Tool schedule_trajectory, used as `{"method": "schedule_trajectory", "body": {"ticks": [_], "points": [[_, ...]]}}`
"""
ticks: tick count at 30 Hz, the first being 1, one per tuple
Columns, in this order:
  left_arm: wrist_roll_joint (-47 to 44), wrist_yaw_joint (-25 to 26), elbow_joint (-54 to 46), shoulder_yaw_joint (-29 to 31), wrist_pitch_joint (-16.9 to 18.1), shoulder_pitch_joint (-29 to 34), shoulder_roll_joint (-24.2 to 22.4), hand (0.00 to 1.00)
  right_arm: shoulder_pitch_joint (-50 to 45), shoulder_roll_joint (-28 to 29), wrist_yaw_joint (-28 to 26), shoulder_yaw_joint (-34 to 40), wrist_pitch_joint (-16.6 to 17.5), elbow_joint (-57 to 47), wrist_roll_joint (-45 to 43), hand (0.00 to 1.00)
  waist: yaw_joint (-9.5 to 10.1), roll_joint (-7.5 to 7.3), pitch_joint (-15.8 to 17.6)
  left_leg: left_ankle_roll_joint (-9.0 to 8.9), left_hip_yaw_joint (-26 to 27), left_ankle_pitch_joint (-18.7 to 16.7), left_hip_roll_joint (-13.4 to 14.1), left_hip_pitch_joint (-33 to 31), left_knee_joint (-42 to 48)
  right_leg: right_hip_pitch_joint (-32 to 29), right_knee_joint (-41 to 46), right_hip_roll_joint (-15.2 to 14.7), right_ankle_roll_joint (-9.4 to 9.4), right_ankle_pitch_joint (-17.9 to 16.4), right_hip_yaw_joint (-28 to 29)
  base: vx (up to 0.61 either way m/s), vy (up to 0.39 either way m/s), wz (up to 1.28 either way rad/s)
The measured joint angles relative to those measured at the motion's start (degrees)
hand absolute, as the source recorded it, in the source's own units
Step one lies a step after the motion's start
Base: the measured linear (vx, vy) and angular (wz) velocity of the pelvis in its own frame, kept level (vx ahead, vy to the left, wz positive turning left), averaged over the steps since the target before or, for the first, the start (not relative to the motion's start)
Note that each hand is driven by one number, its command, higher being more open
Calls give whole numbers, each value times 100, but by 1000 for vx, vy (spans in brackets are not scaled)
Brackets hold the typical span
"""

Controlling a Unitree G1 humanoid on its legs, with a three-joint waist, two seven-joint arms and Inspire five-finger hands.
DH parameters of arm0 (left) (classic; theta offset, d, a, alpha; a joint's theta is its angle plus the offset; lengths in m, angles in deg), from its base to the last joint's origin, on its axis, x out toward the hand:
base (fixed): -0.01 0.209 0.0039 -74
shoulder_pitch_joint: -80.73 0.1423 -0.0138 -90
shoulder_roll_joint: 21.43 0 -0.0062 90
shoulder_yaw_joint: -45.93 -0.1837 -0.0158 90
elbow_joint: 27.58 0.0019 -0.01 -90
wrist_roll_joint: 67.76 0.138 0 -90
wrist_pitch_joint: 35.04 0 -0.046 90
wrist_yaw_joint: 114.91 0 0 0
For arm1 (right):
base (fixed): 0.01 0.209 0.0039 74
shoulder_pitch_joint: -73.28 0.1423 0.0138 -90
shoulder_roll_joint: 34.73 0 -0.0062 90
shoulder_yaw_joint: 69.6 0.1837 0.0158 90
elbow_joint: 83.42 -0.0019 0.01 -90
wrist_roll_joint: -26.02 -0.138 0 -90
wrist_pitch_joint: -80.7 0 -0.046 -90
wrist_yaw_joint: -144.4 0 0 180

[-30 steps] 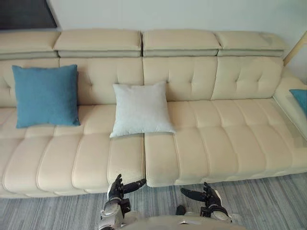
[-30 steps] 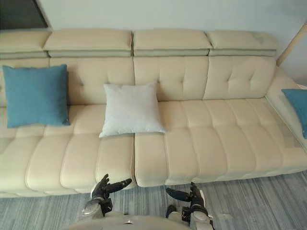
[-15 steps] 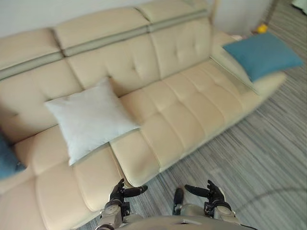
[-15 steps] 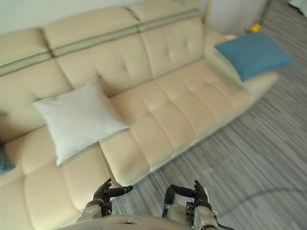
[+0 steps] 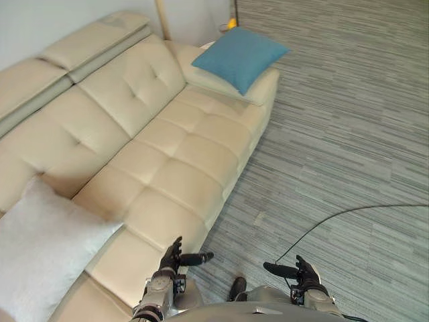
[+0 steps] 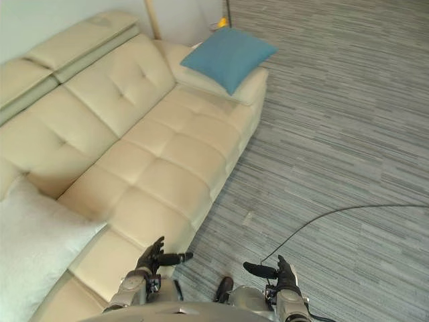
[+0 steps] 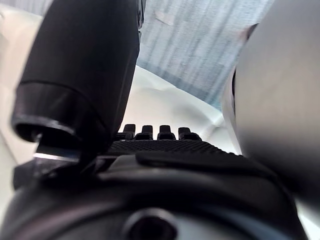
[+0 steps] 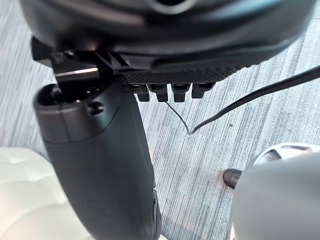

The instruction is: Pick up cushions and gather them together orderly.

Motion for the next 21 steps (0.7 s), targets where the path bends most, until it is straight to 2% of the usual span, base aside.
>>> {"method": "schedule_trajectory", "body": {"ticks": [2,4,5,7,8,9,10,11,12,13,14,15,16,17,18,19,20,21], "points": [[0,18,-7,15,14,5,14,100,3,-8,37,4,1,-6,-16,100,31,23,10,-112,-647,273,-500,-344,-1721,45,-183,54,-1,-5,343,146,-5,-82],[-9,34,-4,13,12,63,29,100,-47,-7,59,29,-9,-3,-57,100,150,103,24,-263,-1065,880,-662,-399,-3172,235,-520,204,61,27,680,340,10,-92],[-143,66,-1,29,11,56,32,100,-87,6,62,56,-14,-4,-56,100,213,153,-19,-144,-1182,1285,-669,-443,-3140,385,-643,254,113,-35,853,459,16,-70],[-174,93,-5,29,11,69,37,100,-88,32,63,75,-16,-29,-56,100,223,128,-21,-9,-1160,1423,-696,-478,-2996,420,-562,226,188,-199,949,431,16,-38],[-175,93,-24,31,-6,70,53,100,-147,131,75,186,-26,-181,-51,100,239,51,-31,108,-1026,1500,-731,-435,-2730,367,-140,98,329,-526,1099,418,24,-58],[-177,96,4,52,-15,72,66,100,-215,148,81,248,-21,-293,-49,100,260,-2,-40,148,-901,1615,-718,-237,-2724,214,561,-52,521,-888,1199,512,33,-67],[-177,102,30,65,-30,60,78,100,-204,167,74,242,-12,-298,-43,100,268,-51,-20,50,-806,1560,-733,-106,-2685,55,1152,-172,678,-1061,1232,406,28,-69],[-177,103,75,29,-62,65,109,100,-182,224,58,228,-7,-329,-35,100,244,-133,-12,127,-625,1332,-777,199,-2646,-452,2705,-447,919,-1104,1235,602,46,-65],[-171,102,122,-19,-68,82,161,100,-199,241,6,228,14,-442,26,100,187,-218,-1,149,-510,994,-821,676,-2658,-1130,4627,-873,1166,-642,1085,506,38,-55],[-173,112,155,-58,-83,78,197,100,-165,242,0,225,12,-465,29,100,136,-234,12,186,-508,886,-827,899,-2655,-1304,5120,-1021,1023,-720,1010,615,31,-16],[-174,119,173,-106,-113,82,210,100,-141,236,2,195,35,-553,82,100,10,-196,7,227,-603,728,-738,1320,-2763,-1504,5287,-1182,745,-889,742,528,-28,11],[-176,126,168,-106,-106,74,195,100,-119,233,-3,153,61,-605,84,100,-14,-141,38,217,-633,704,-606,1647,-2971,-1625,4994,-1191,636,-958,597,639,-85,22],[-175,134,160,-80,-98,72,181,100,-62,196,-10,33,89,-658,152,100,-43,-54,77,180,-646,682,-391,1918,-3114,-1847,4317,-1165,629,-968,490,539,-118,17],[-176,133,160,-48,-98,77,178,100,-30,179,-11,-32,96,-682,175,100,-65,-42,82,114,-656,642,-283,2025,-3158,-1990,3876,-1158,700,-922,488,550,-166,18],[-176,138,161,-33,-100,104,188,100,20,180,-10,-100,111,-683,175,100,-74,-64,77,-13,-660,555,-141,2172,-3238,-2214,3193,-1162,914,-746,584,570,-215,16],[-173,137,161,-25,-102,161,236,100,41,193,-6,-197,114,-675,175,100,-89,-191,47,-272,-658,330,-108,2329,-3270,-2338,2073,-1163,974,73,766,718,-290,11],[-179,138,175,-10,-110,176,259,100,42,187,-6,-233,118,-652,174,100,-100,-222,40,-330,-676,259,-72,2405,-3265,-2298,2011,-1144,723,490,728,690,-308,-22],[-172,91,294,14,-159,157,139,100,189,148,-23,-219,110,-552,180,100,-46,-42,95,-399,-767,115,74,2427,-3263,-2199,2014,-872,492,398,741,525,-232,-35]]}}
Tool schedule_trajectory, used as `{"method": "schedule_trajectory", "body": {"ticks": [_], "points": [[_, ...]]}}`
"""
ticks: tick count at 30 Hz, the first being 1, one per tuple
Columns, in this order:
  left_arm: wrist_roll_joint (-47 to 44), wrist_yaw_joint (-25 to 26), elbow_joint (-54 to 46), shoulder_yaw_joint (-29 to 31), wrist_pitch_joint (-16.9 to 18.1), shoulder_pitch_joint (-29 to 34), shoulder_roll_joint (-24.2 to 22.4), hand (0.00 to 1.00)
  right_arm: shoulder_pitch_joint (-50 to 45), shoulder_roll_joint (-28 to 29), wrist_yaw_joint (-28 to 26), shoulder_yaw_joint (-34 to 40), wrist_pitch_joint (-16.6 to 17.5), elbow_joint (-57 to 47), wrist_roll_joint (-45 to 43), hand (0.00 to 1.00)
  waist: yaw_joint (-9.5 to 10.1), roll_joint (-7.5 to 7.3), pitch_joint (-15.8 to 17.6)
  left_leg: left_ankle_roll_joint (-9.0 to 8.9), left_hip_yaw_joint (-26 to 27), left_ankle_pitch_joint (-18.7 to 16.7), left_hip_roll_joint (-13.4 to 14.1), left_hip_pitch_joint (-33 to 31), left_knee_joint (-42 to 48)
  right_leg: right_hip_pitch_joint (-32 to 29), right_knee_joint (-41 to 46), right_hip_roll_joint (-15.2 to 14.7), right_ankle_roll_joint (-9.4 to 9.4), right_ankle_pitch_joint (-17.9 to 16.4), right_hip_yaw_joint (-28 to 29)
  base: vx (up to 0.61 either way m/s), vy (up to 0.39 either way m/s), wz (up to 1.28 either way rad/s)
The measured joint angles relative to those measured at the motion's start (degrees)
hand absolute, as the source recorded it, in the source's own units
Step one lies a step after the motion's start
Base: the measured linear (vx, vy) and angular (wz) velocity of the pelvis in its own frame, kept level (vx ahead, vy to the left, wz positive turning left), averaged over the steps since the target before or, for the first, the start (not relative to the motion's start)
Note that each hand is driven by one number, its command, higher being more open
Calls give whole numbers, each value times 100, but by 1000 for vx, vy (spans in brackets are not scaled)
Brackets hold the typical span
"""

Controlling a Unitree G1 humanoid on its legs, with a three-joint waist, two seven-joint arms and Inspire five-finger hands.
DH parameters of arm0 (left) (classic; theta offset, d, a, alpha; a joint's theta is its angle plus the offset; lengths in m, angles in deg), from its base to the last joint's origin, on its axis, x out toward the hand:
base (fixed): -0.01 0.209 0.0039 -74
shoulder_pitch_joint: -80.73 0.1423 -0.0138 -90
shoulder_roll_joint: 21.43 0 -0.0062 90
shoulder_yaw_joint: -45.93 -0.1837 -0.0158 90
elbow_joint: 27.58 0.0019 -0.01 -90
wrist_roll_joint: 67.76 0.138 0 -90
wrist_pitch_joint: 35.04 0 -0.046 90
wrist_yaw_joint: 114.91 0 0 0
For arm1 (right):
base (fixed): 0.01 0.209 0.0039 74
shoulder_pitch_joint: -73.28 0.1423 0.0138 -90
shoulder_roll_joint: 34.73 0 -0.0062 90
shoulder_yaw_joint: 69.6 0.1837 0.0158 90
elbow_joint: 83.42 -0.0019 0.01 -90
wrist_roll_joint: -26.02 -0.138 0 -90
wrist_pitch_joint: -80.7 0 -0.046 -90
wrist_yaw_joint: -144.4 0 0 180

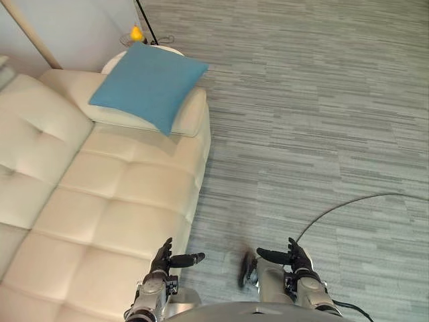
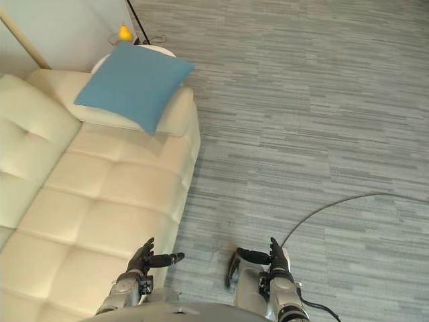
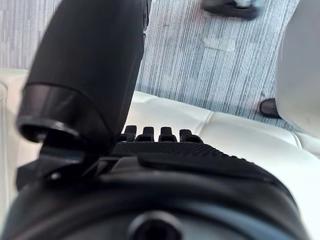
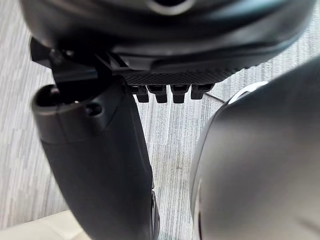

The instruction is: Pick up cushions and gather them together orderly.

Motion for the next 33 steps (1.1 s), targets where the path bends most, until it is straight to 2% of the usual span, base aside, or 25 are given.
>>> {"method": "schedule_trajectory", "body": {"ticks": [2,3,4,5,7,8,9,10,12,15,16,18,19,20,21,22,23,25,26,27,28,29,30,32,33], "points": [[4,10,5,-16,-18,-57,-25,100,124,-28,32,141,-36,65,-2,100,-68,-4,88,76,-245,86,-425,64,-281,-1,263,17,-27,-65,260,290,-104,-31],[4,20,7,-18,-13,-56,-58,100,48,-60,33,162,-44,69,0,100,-85,64,51,171,-242,366,-499,44,-288,70,370,60,-68,-167,260,200,-45,-3],[2,22,10,-11,25,-44,-60,100,-51,-95,29,208,-59,56,-12,100,-87,54,6,204,-114,335,-454,42,-16,244,408,100,-62,-446,273,192,-77,18],[13,27,39,-7,60,-46,-66,100,-115,-89,20,207,-56,77,8,100,-100,7,-56,120,-251,284,-441,-147,539,498,169,119,-60,-772,250,268,-144,27],[13,20,39,29,63,-77,-118,100,-156,-101,19,253,-61,155,-21,100,-132,160,-85,41,-374,374,-226,-910,2273,927,-324,305,-41,-794,41,258,-176,41],[12,24,36,43,57,-55,-153,100,-152,-109,25,245,-72,154,-18,100,-138,290,-65,50,-271,579,46,-1439,3391,1279,-671,486,-93,-751,-70,278,-173,39],[0,10,23,45,56,-23,-171,100,-181,-140,30,228,-81,156,-15,100,-121,384,-37,121,-59,497,319,-1781,4172,1638,-966,655,-179,-689,-135,292,-158,31],[-1,26,-14,73,59,-44,-185,100,-226,-155,39,239,-95,171,-17,100,-54,430,-51,176,148,328,405,-2021,4473,1965,-1189,699,-197,-681,-190,382,-132,21],[18,17,-147,43,83,-43,-169,100,-253,-150,53,243,-95,179,-20,100,8,326,-35,249,565,87,214,-2345,3974,2394,-1551,613,-190,-676,-212,354,-81,10],[55,12,-199,45,108,-73,-173,100,-206,-121,64,362,-94,171,-89,100,39,266,-5,271,742,182,-317,-2597,1945,2743,-1949,431,-123,-666,-211,310,9,3],[53,14,-225,56,108,-75,-193,100,-238,-62,78,482,-96,169,-132,100,89,257,-2,268,728,549,-496,-2648,925,2907,-2128,395,-46,-681,-221,342,61,3],[52,20,-256,65,111,-72,-199,100,-316,-31,91,492,-105,176,-131,100,169,267,-6,254,742,973,-595,-2657,74,3130,-2289,420,123,-781,-230,387,99,-2],[47,21,-255,88,110,-89,-202,100,-361,-2,90,483,-119,217,-131,100,267,235,-15,344,778,1608,-600,-2589,-80,3364,-2374,428,283,-889,-189,437,119,-12],[49,17,-255,109,111,-96,-193,100,-364,22,90,476,-124,225,-130,100,283,191,-11,428,829,1807,-617,-2538,-89,3447,-2405,403,325,-914,-136,480,124,-16],[50,3,-251,159,113,-91,-187,100,-360,72,88,436,-121,236,-129,100,284,127,-56,654,867,2068,-669,-2495,-27,3564,-2412,316,416,-968,-88,395,97,-2],[51,0,-244,166,109,-106,-131,100,-367,110,88,433,-117,253,-129,100,262,16,-67,706,873,1953,-755,-2512,120,3600,-2397,222,448,-987,-84,483,117,7],[43,4,-246,175,110,-104,-76,100,-378,155,72,423,-117,264,-126,100,278,-109,-100,739,879,1586,-813,-2571,489,3573,-2146,101,461,-989,-18,460,129,13],[33,4,-238,191,107,-101,-68,100,-393,143,68,429,-118,292,-119,100,290,-95,-134,747,849,1147,-787,-2533,938,3403,-1317,10,531,-1033,177,448,159,7],[32,2,-169,188,108,-84,-63,100,-450,134,56,428,-118,306,-119,100,275,-113,-195,764,851,881,-800,-2422,1090,3109,-400,-94,649,-1058,297,445,180,3],[30,2,-96,171,92,-87,-30,100,-455,135,24,422,-115,308,-105,100,263,-165,-224,803,833,640,-883,-2144,1126,2560,1158,-337,1090,-809,434,540,183,12],[33,2,-15,119,82,-88,5,100,-460,121,4,421,-111,309,-104,100,222,-198,-236,832,772,489,-957,-1878,1118,2159,2168,-468,1215,-846,508,455,120,24],[22,9,18,19,57,-86,39,100,-464,109,-7,444,-108,290,-116,100,204,-200,-235,860,711,449,-995,-1650,1055,1963,2542,-534,1113,-962,492,449,56,37],[24,8,56,-80,55,-79,76,100,-454,58,-8,420,-92,276,-101,100,179,-183,-236,870,617,438,-1018,-1307,862,1752,2645,-541,906,-1092,403,421,1,44],[23,17,100,-68,52,-34,71,100,-375,38,-33,333,-39,257,-105,100,99,-126,-231,867,346,440,-932,-773,457,1290,1946,-461,574,-1300,148,467,-72,59],[21,18,100,-67,51,-28,68,100,-358,35,-42,326,-37,252,-105,100,86,-115,-228,864,293,438,-901,-711,415,1199,1682,-423,575,-1299,160,428,-163,75]]}}
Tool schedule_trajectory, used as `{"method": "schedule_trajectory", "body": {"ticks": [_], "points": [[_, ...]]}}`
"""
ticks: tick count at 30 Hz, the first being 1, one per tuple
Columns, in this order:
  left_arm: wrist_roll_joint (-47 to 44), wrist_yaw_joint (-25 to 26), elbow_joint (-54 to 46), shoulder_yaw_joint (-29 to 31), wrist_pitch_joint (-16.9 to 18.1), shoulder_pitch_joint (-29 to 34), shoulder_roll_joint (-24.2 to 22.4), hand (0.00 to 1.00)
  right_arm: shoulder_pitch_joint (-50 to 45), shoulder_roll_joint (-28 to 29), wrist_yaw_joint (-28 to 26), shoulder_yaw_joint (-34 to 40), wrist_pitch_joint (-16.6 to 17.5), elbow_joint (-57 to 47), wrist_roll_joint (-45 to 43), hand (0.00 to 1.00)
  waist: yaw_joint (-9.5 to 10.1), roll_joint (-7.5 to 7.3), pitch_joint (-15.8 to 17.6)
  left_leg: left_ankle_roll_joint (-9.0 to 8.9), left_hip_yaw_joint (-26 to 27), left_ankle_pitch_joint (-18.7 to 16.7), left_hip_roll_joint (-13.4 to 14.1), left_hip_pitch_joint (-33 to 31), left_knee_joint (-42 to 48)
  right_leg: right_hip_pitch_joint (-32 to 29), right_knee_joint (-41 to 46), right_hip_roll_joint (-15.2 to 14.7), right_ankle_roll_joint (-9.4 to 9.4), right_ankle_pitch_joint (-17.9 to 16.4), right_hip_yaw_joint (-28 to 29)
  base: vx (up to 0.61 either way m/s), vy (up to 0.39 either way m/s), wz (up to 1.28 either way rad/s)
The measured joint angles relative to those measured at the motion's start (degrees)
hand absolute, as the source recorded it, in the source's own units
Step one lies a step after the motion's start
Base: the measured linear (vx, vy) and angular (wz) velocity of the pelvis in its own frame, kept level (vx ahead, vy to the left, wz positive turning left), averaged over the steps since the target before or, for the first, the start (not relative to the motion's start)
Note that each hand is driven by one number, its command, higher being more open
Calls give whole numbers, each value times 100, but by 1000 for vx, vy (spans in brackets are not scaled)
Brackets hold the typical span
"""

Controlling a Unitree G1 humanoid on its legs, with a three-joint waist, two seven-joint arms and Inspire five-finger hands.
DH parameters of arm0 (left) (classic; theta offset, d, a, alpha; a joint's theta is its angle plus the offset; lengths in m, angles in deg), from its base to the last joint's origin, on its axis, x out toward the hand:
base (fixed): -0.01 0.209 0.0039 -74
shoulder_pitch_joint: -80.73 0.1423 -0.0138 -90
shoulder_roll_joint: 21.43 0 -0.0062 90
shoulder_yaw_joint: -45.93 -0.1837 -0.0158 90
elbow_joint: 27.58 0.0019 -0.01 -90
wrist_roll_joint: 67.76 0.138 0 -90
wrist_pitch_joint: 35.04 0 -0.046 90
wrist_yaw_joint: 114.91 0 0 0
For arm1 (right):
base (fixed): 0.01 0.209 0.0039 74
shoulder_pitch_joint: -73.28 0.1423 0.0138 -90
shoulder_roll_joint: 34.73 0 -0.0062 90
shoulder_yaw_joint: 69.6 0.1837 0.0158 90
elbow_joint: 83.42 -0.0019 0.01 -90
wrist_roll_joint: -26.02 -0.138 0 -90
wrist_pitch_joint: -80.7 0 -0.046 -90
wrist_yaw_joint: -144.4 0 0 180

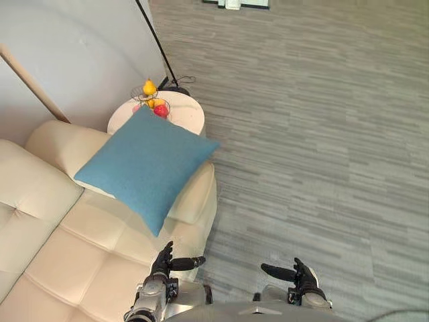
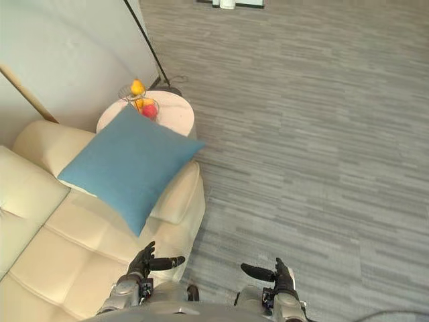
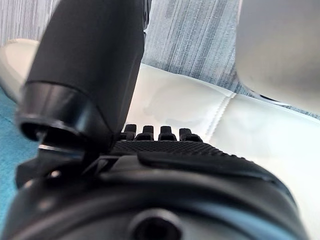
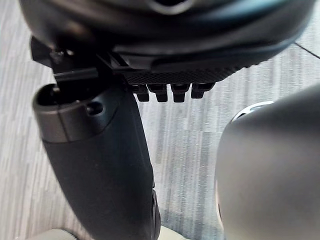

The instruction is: Pick up cushions and gather them together orderly.

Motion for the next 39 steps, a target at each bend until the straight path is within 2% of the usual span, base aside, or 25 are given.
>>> {"method": "schedule_trajectory", "body": {"ticks": [2,4,5,9,11,12,13,14,16,18,19,20,23,25,26,28,29,30,31,33,35,36,37,38,39], "points": [[-24,2,-2,24,0,16,-31,100,69,-17,-8,-2,22,-10,-3,100,-74,91,8,-233,-372,-134,245,134,-69,-377,-1529,293,105,170,456,431,-263,78],[-28,4,2,76,-1,31,-36,100,98,-5,-9,2,21,1,-11,100,-92,67,15,-529,-586,-310,362,196,-48,-471,-2120,428,158,864,826,397,-323,62],[-27,20,17,98,-2,50,-56,100,89,-31,-14,4,17,33,2,100,-85,119,-18,-642,-798,-380,502,206,11,-268,-2213,622,-113,1101,773,374,-369,42],[-5,-13,-5,298,12,108,-238,100,81,-15,-5,178,8,6,-12,100,-98,277,-44,-694,-1030,-342,763,52,487,-152,-1887,747,-456,605,321,259,-328,43],[-11,-9,-79,514,12,64,-293,100,0,-15,1,176,-35,-66,-15,100,-110,277,-15,-884,-981,-225,921,-568,1769,267,-2181,741,-568,524,-95,247,-330,104],[-14,-8,-160,552,14,72,-318,100,-86,-4,5,178,-39,-109,-18,100,-90,283,-14,-885,-653,-221,1116,-918,2508,603,-2426,749,-595,512,-426,173,-246,110],[-16,-5,-188,542,15,83,-315,100,-127,0,7,181,-36,-108,-20,100,-82,257,-9,-856,-337,-230,1242,-1022,2693,789,-2577,748,-596,512,-584,130,-205,112],[-16,-5,-237,528,17,109,-313,100,-166,1,7,208,-30,-110,-21,100,-73,249,-7,-776,221,-236,1420,-1087,2740,1072,-2816,736,-596,513,-813,116,-183,96],[-20,-4,-246,497,50,124,-305,100,-197,1,6,268,-25,-110,-22,100,-64,273,-29,-616,909,-207,1532,-1162,2433,1340,-3081,703,-586,516,-1159,85,-77,99],[-17,-6,-225,459,53,93,-291,100,-192,15,0,302,-30,-106,-29,100,-61,272,-34,-520,1545,-103,1461,-1216,1606,1406,-3229,635,-542,540,-1532,131,39,109],[-13,-9,-196,439,49,87,-289,100,-195,5,-3,358,-38,-100,-28,100,-62,297,-49,-407,1950,421,1333,-1217,862,1398,-3250,600,-487,544,-1763,163,100,103],[-12,-14,-163,435,50,71,-273,100,-185,-14,-2,381,-45,-85,-26,100,-58,305,-59,-406,2043,422,1277,-1184,733,1402,-3253,569,-459,542,-1784,205,149,105],[-26,-8,-49,452,45,19,-97,100,-165,121,-39,319,-59,-79,-20,100,117,63,-134,-340,1971,521,893,-1089,321,1462,-3416,398,-326,615,-1783,175,132,51],[-27,-9,7,454,43,16,-75,100,-157,134,-52,285,-55,-75,-14,100,123,35,-139,-324,1937,530,733,-887,159,1648,-3470,314,-265,644,-1785,123,96,18],[-25,-13,10,454,46,55,-78,100,-157,119,-54,255,-54,-25,-2,100,123,20,-164,-317,1924,529,560,-625,-78,1726,-3224,147,-116,562,-1779,98,106,16],[-25,-19,47,451,45,88,-117,100,-154,60,-55,153,-52,40,0,100,100,33,-174,-278,1817,502,457,-501,-265,1644,-2682,-12,-11,498,-1765,69,126,36],[-22,-109,106,441,50,96,-165,100,-163,-5,-66,123,-61,63,-8,100,50,63,-212,-212,1611,452,359,-377,-374,1197,-1371,-358,12,491,-1582,63,141,54],[-24,-118,104,442,50,97,-156,100,-158,-6,-60,123,-61,61,-7,100,42,45,-213,-181,1549,432,335,-352,-375,1094,-1083,-424,28,504,-1513,104,138,79],[-25,-124,104,420,47,88,-83,100,-140,24,-56,124,-51,52,-6,100,-29,-33,-192,-128,1316,383,248,-298,-350,727,-189,-599,72,550,-1095,74,-15,85],[-27,-95,111,397,36,99,60,100,-144,69,-85,78,-23,42,1,100,-109,-175,-190,-148,863,344,203,-288,-324,461,-128,-330,39,111,-384,88,-70,124],[-31,-80,110,407,31,72,72,100,-141,32,-83,86,-11,33,-2,100,-122,-166,-190,-172,486,330,237,-263,-321,190,-621,49,-22,-16,344,94,-121,109],[-27,-76,112,420,31,80,72,100,-140,18,-84,89,8,21,-4,100,-133,-145,-194,-243,262,298,263,-269,-277,91,-1210,324,18,15,957,104,-162,77],[-30,-77,112,448,32,105,73,100,-147,17,-84,88,13,24,-2,100,-132,-170,-209,-337,196,276,246,-306,-234,98,-1585,417,35,117,1216,151,-240,109],[-24,-61,146,454,41,84,133,100,-203,19,-106,130,37,58,-26,100,-150,-318,-265,-493,-36,172,122,-389,-31,147,-2108,348,39,588,1418,147,-230,79],[-36,-51,169,470,37,78,106,100,-179,20,-109,187,16,100,-23,100,-141,-268,-265,-508,-81,170,163,-390,27,173,-2127,361,14,571,1338,180,-247,76]]}}
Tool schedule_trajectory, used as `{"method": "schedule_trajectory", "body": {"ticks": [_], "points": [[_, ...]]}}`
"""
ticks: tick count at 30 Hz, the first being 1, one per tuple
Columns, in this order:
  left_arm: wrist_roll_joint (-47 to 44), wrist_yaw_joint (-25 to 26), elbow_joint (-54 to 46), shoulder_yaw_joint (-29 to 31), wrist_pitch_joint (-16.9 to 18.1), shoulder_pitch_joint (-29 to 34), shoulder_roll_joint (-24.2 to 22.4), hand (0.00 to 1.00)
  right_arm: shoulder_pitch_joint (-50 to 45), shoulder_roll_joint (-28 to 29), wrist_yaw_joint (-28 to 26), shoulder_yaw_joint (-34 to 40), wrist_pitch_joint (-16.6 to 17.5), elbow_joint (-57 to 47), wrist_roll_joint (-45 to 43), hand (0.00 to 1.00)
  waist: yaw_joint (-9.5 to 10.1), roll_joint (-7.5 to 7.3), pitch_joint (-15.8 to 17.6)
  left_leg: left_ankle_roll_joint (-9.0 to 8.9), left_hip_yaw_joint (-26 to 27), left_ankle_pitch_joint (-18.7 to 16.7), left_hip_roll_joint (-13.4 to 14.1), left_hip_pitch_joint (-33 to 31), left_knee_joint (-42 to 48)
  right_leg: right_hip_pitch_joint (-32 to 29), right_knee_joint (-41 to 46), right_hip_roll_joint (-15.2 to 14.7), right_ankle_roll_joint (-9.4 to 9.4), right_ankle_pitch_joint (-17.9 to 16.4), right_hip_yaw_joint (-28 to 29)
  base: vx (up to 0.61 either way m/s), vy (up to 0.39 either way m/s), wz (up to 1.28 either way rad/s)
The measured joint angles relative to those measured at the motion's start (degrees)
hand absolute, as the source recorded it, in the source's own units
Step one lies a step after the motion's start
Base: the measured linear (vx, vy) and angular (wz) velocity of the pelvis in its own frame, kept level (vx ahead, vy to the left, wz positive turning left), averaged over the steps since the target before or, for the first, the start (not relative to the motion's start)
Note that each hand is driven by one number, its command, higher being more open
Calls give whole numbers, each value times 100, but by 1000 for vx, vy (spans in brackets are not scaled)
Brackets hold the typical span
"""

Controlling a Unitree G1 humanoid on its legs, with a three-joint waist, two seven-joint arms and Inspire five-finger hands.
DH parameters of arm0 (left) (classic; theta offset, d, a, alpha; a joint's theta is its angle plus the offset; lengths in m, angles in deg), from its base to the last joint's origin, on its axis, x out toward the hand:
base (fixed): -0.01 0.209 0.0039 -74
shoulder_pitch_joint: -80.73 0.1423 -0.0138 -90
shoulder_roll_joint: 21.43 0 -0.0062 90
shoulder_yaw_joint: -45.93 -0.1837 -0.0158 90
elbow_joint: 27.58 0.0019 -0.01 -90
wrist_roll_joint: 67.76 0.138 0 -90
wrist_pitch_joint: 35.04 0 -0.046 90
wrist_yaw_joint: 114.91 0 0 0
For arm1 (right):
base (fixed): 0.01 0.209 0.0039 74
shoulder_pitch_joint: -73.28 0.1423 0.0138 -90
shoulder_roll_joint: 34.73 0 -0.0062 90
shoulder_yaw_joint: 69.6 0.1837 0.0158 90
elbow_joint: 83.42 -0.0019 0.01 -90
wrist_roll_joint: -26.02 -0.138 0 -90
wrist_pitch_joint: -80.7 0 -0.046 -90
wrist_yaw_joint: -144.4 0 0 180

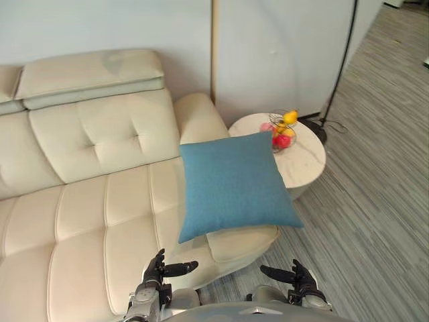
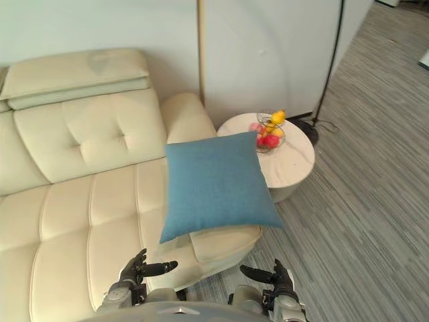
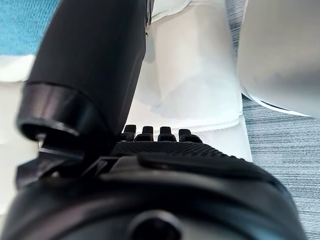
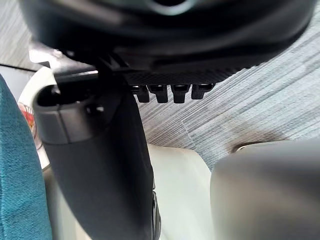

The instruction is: Pick up cushions and gather them together orderly.

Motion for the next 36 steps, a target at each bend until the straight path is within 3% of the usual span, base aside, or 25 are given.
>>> {"method": "schedule_trajectory", "body": {"ticks": [2,4,9,17,20,26,36], "points": [[-8,60,-14,129,15,73,-229,100,7,-55,12,110,3,14,8,100,25,280,-106,-146,-131,-49,258,-75,38,133,-248,201,-69,-3,-208,214,-203,30],[-54,58,-13,272,13,115,-358,100,-1,-40,25,220,-21,0,-14,100,23,357,-118,-197,-151,-78,374,-51,68,286,-391,308,-105,22,-333,176,-158,20],[-54,48,-66,307,15,134,-321,100,-106,93,50,276,-26,-117,-6,100,23,275,-103,-330,-179,-80,555,184,-10,801,-782,461,-139,42,-661,110,-109,26],[-162,88,-117,307,11,125,-303,100,-272,164,110,389,-25,-462,22,100,22,248,-121,-329,-141,142,419,361,-248,1055,-1070,312,-152,143,-726,7,28,7],[-164,84,-368,309,1,139,-230,100,-503,112,109,410,-48,-1219,39,100,11,247,-120,-311,-145,305,399,363,-449,1039,-1170,300,-173,245,-786,-101,15,10],[-177,76,-1090,405,4,213,324,100,-865,-799,80,806,-28,-3001,383,100,-46,275,-186,-266,-128,557,356,414,-926,965,-1220,289,-179,347,-813,-165,4,8],[-211,49,-1260,536,3,513,590,100,-838,-1517,67,1453,6,-3295,467,100,-314,371,-286,-256,-94,671,339,481,-1036,1034,-1392,297,-164,491,-771,-34,0,-1]]}}
